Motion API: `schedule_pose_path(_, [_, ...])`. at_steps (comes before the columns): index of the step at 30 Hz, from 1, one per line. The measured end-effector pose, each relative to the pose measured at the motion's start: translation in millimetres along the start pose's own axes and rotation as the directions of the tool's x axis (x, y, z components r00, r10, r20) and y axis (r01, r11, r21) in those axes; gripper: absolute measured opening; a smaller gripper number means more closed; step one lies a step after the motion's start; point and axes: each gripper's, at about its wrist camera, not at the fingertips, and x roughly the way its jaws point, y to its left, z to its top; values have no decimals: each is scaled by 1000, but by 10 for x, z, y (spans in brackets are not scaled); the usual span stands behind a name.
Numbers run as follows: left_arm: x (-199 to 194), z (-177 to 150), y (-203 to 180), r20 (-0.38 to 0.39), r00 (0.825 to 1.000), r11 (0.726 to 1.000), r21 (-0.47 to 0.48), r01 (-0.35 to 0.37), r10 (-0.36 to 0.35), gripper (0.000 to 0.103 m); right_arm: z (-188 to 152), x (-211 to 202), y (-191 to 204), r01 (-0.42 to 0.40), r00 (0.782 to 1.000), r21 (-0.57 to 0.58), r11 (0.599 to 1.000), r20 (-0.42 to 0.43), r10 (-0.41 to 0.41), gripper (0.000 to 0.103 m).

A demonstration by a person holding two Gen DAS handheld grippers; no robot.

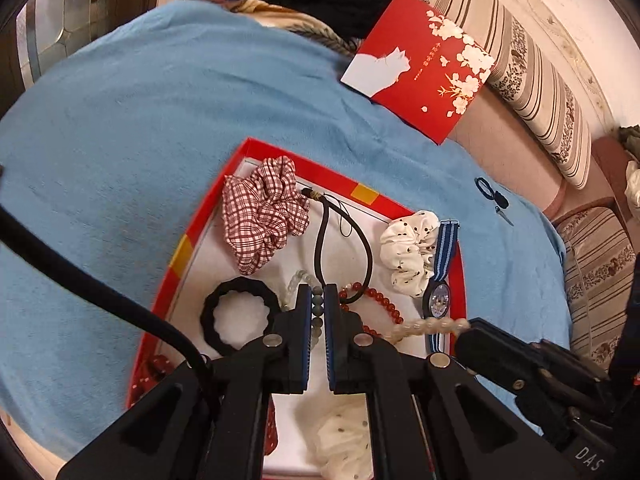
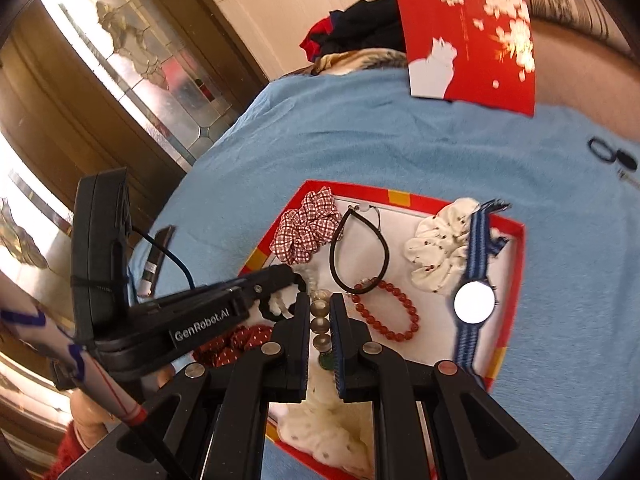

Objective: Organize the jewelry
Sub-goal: 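Carry both pearl bracelets over the red tray with both tools, then open both tools to drop the pearl bracelets into the red tray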

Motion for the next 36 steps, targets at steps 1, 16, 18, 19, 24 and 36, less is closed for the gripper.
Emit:
schedule_pose_path(1, [32, -2, -8, -5, 1000, 1000, 4, -1, 1, 5, 2, 38, -25, 0, 1000, 7, 1000, -4, 0, 11])
schedule_pose_path(16, [185, -106, -38, -18, 995, 995, 42, -94, 95, 5, -145, 365, -405, 124, 988, 28, 992, -94, -120, 11])
schedule_pose_path(18, [144, -121, -55, -6, 995, 994, 46, -102, 102, 6, -172, 410, -377, 133, 986, 10, 991, -108, -131, 11])
schedule_pose_path(19, [119, -126, -66, -1, 995, 994, 48, -101, 101, 7, -190, 440, -356, 134, 984, 3, 991, -116, -133, 11])
schedule_pose_path(24, [-105, -153, -130, 63, 992, 991, 68, -116, 112, 24, -253, 573, -276, 127, 982, -17, 992, -140, -128, 11])
schedule_pose_path(36, [-718, -305, -249, 246, 950, 973, 72, -218, 195, 48, -254, 528, -36, 161, 979, -111, 981, -112, -173, 41])
